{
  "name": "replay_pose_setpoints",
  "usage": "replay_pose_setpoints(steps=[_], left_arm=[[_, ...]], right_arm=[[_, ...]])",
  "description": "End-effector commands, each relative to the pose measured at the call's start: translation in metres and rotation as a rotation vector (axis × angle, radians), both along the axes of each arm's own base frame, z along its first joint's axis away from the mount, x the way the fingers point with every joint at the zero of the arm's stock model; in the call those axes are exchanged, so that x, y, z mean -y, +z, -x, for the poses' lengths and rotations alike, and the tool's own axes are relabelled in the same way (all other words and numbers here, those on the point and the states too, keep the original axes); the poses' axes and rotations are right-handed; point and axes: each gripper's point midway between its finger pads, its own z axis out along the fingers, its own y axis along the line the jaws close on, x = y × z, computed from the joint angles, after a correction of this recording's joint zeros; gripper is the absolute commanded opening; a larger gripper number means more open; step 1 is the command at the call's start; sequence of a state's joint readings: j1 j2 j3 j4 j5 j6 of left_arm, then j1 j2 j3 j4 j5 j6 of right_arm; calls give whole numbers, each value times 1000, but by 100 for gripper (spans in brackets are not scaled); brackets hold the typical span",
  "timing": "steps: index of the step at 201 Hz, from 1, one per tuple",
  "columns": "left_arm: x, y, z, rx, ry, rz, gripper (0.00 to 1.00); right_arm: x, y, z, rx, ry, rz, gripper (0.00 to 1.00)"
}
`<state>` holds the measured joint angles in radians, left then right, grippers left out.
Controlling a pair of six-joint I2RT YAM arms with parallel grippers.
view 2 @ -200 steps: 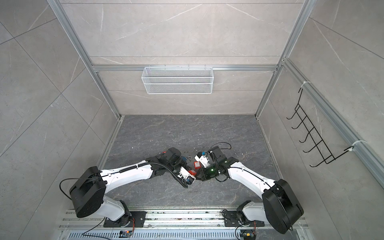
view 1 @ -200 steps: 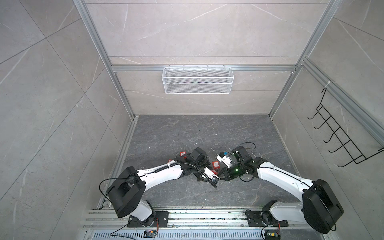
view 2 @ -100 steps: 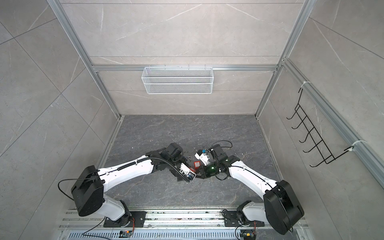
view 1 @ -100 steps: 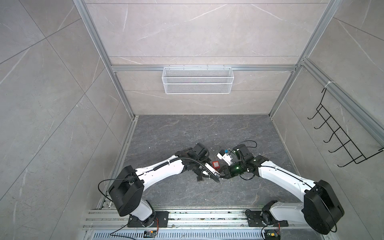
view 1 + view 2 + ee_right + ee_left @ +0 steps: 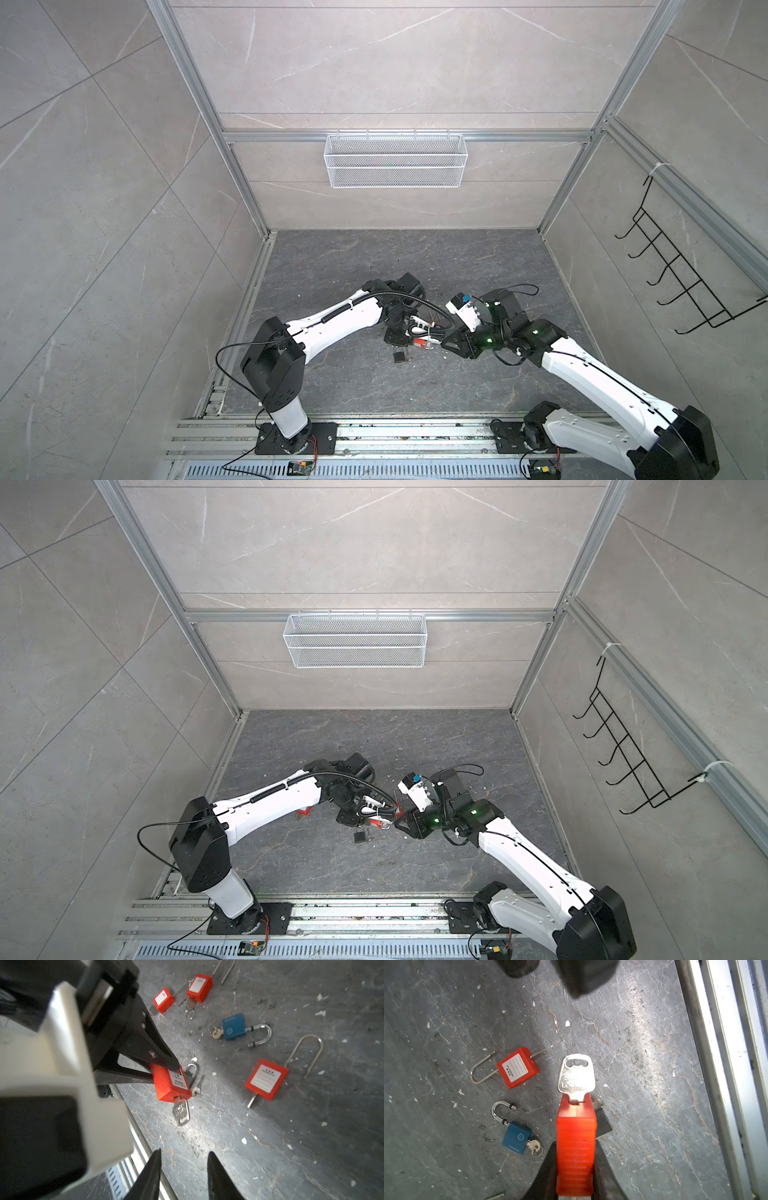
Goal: Lock with the key
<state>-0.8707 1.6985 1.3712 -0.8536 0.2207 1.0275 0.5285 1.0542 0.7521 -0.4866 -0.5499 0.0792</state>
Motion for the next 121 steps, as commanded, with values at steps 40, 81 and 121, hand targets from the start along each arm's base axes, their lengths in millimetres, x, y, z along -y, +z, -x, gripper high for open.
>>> replay_pose_setpoints(steps=[40,81,121], left_arm=[[3,12,8,-117,85,40,0],[8,20,7,-109,80,99,0],[7,26,13,-122,49,135,0]], right_arm=[[-14,-10,3,46,63,-15,40],[-28,-20,1,17,74,-21,39],[-33,-23,-6,17,54,-32,34]])
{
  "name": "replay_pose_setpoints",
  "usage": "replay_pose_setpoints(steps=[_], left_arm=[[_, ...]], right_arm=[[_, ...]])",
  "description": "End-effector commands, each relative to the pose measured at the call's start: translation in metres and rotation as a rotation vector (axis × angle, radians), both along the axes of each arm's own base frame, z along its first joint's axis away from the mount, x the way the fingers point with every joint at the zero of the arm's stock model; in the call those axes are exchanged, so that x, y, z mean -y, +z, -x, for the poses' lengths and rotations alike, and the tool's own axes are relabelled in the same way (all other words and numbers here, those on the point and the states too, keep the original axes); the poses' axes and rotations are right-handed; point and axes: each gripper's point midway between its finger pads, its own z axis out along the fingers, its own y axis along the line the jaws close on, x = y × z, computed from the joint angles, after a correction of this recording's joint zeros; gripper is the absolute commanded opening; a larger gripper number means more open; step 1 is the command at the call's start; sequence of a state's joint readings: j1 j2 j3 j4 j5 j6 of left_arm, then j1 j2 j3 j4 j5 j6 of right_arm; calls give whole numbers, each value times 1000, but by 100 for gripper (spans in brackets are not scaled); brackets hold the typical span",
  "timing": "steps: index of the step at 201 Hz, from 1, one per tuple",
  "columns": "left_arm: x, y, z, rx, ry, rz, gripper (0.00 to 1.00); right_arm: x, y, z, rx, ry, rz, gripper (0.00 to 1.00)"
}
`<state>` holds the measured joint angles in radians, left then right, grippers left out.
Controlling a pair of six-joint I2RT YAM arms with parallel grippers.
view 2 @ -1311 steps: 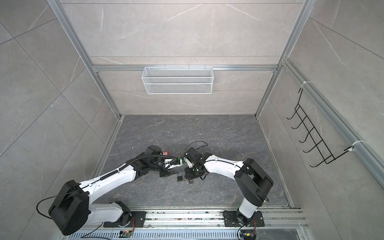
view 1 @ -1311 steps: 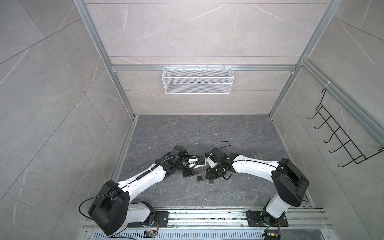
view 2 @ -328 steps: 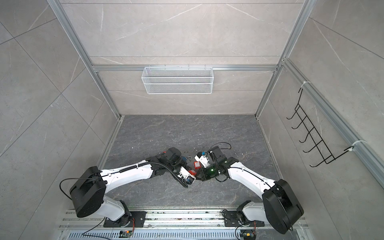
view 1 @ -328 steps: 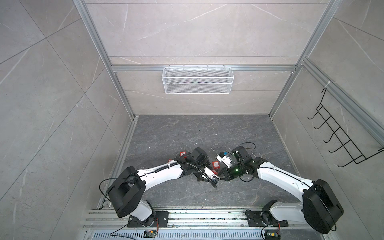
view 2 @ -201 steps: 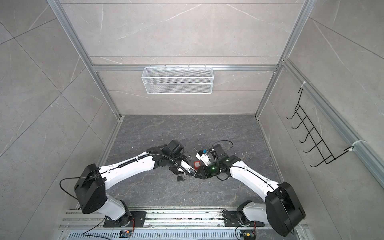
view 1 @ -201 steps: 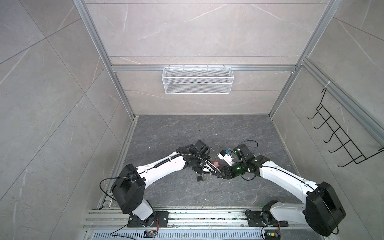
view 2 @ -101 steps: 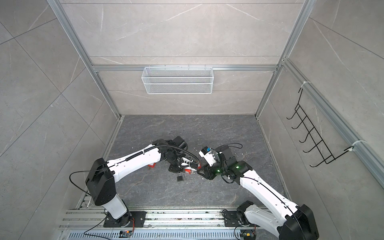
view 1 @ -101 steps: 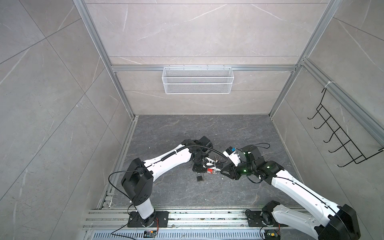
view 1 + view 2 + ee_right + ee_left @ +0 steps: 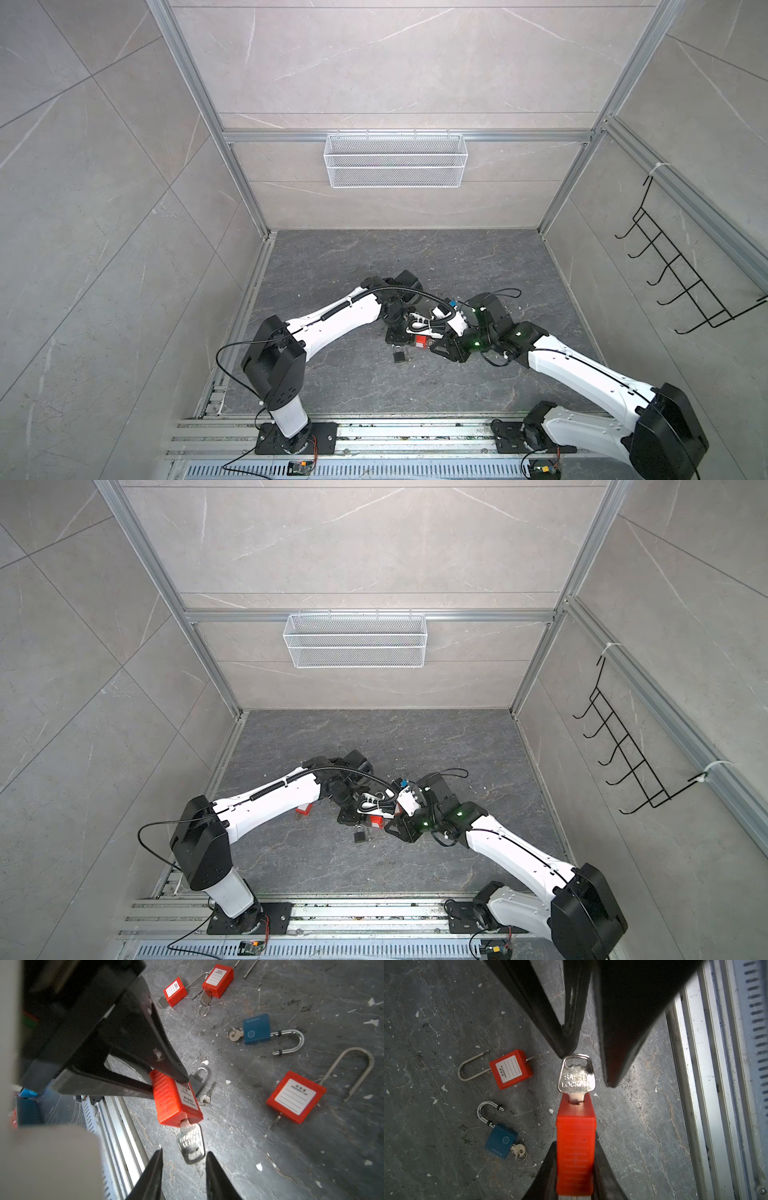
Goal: Lock with the key
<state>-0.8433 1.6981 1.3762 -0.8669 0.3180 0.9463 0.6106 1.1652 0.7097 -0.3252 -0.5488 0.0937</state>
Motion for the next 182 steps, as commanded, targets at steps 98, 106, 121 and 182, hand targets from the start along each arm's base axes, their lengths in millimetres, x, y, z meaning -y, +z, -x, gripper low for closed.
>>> replay_pose_setpoints(steps=[98,106,121,182], left_arm=[[2,33,11,-29,-39,156,0],[3,35,11,-30,-40,163,0],[3,35,11,-35,-39,166,0],[-3,39,19,-112,-40,179,0]], right_arm=[[-15,3,7,-43,52,-82,21],[-15,3,7,-45,56,-80,22],[-14,2,8,-49,59,-77,20],[-10,5,6,8,56,-56,4]])
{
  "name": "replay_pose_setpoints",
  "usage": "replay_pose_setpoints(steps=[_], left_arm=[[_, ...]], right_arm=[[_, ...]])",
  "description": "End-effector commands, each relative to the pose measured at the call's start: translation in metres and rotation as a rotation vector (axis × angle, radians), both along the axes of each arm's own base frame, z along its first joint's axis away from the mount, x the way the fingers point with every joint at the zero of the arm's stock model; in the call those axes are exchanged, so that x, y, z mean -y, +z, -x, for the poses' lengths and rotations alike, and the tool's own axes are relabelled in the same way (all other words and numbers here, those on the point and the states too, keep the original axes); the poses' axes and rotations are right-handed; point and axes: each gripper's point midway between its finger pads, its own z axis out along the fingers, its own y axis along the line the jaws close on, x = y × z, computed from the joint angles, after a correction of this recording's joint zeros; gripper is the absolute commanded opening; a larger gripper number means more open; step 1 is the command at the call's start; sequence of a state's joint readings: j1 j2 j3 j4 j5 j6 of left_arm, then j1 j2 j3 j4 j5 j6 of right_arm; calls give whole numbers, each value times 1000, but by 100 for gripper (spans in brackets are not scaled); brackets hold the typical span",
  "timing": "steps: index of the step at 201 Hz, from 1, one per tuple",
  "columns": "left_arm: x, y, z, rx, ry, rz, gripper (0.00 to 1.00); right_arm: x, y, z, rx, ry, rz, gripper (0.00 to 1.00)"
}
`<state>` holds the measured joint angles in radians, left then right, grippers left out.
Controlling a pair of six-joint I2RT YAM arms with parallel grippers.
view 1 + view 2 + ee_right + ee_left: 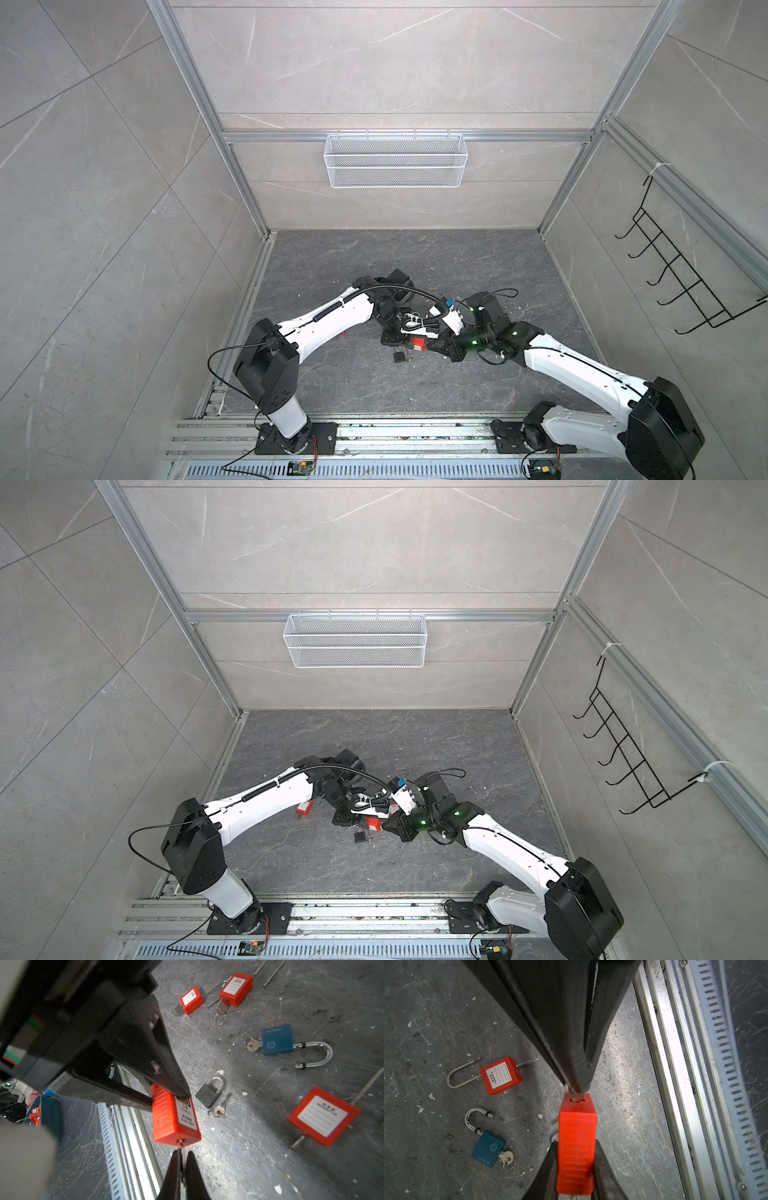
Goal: Lock with the key
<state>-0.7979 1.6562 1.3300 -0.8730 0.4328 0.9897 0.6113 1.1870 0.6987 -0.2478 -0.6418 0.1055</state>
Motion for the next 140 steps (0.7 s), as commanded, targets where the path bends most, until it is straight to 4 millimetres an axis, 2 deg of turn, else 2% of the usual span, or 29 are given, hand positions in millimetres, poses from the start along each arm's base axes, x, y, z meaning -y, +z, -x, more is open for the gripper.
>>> replay_pose_setpoints(steps=[1,38,84,113,140], left_arm=[[4,32,9,-49,-12,108,0],[0,44,14,-145,-12,158,0],[-1,42,23,-217,-36,139,0],[-3,37,22,-222,-38,109,0],[-13,21,11,-137,-20,41,0]], right_arm=[[4,-2,2,22,0,27,4],[7,8,1,128,18,25,0],[11,31,7,361,98,11,0],[16,29,8,385,132,63,0],[22,30,5,388,117,107,0]])
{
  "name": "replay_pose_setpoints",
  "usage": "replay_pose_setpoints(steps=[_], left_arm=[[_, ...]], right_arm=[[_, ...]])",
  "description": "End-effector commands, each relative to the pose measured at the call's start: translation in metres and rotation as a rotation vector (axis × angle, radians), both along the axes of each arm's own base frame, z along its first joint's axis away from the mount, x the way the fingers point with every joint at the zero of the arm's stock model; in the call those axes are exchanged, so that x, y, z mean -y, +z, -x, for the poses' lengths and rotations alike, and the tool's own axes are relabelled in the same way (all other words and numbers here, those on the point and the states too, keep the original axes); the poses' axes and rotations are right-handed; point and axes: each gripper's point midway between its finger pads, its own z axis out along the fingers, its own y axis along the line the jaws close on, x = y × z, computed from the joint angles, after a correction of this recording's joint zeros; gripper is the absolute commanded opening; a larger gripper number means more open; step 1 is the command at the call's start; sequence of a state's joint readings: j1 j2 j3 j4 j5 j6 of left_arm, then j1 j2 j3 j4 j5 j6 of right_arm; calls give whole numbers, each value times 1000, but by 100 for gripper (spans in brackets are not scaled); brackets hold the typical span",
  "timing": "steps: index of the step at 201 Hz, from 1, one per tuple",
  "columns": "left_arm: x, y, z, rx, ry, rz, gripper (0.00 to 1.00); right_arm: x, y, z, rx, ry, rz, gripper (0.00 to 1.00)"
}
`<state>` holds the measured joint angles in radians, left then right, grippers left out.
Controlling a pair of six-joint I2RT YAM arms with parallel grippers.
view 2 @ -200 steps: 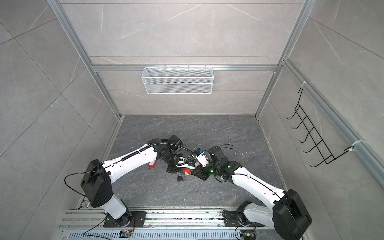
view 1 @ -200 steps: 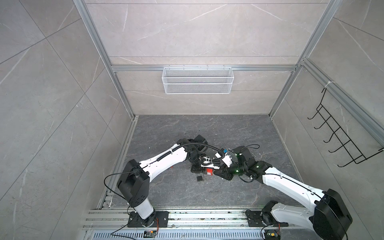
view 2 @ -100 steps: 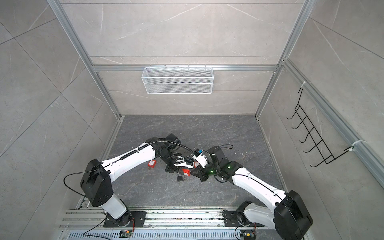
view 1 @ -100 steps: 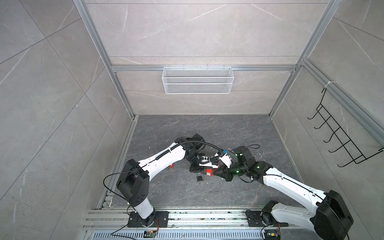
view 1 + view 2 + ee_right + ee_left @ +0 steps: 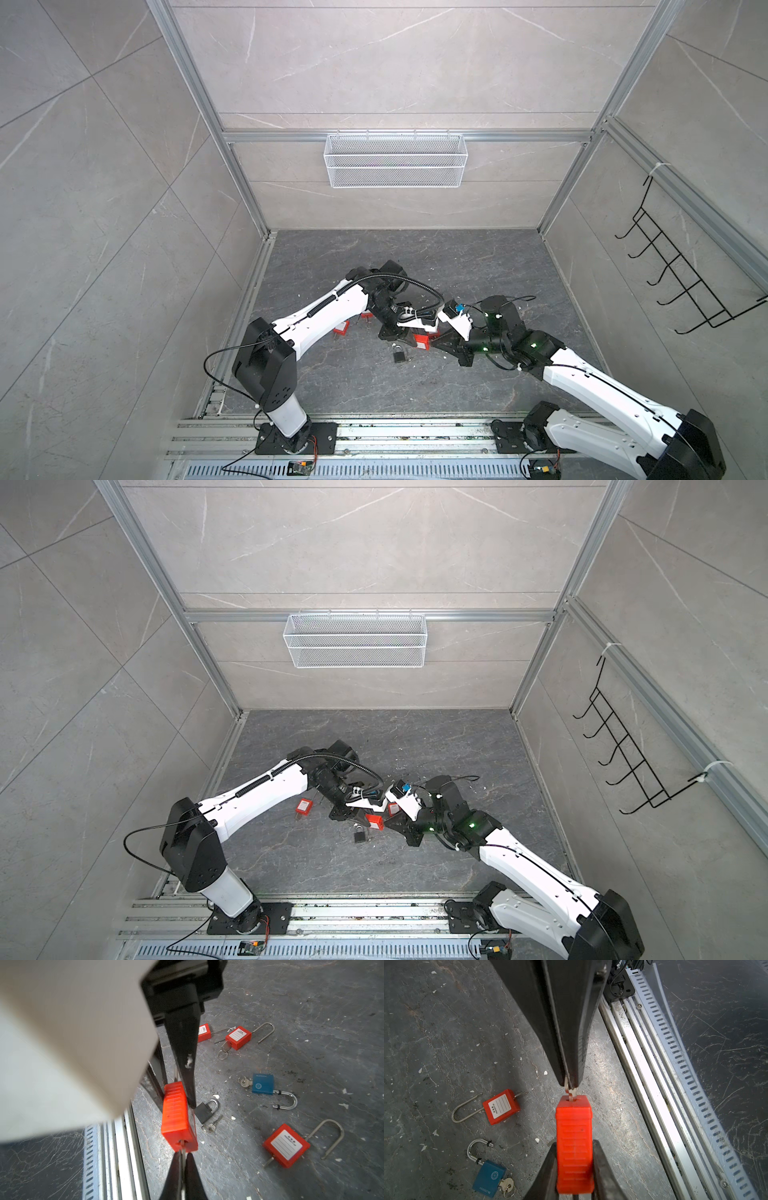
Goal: Lock with the key
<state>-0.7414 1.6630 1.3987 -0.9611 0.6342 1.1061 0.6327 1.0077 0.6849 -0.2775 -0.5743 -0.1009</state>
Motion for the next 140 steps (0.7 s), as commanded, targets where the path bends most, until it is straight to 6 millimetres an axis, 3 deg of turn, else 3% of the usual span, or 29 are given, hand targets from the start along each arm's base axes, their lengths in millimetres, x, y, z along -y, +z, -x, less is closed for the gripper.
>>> replay_pose_setpoints(steps=[1,30,89,140], left_arm=[[-18,-11,2,-42,63,-112,0],[-26,-21,-6,16,90,-158,0],[-21,-21,1,-121,104,-188,0],[-21,-21,6,-159,105,-190,0]], right_arm=[[12,-7,-3,88,12,116,0],[19,-1,-4,126,-6,122,0],[31,21,0,310,8,119,0],[32,17,4,340,54,144,0]])
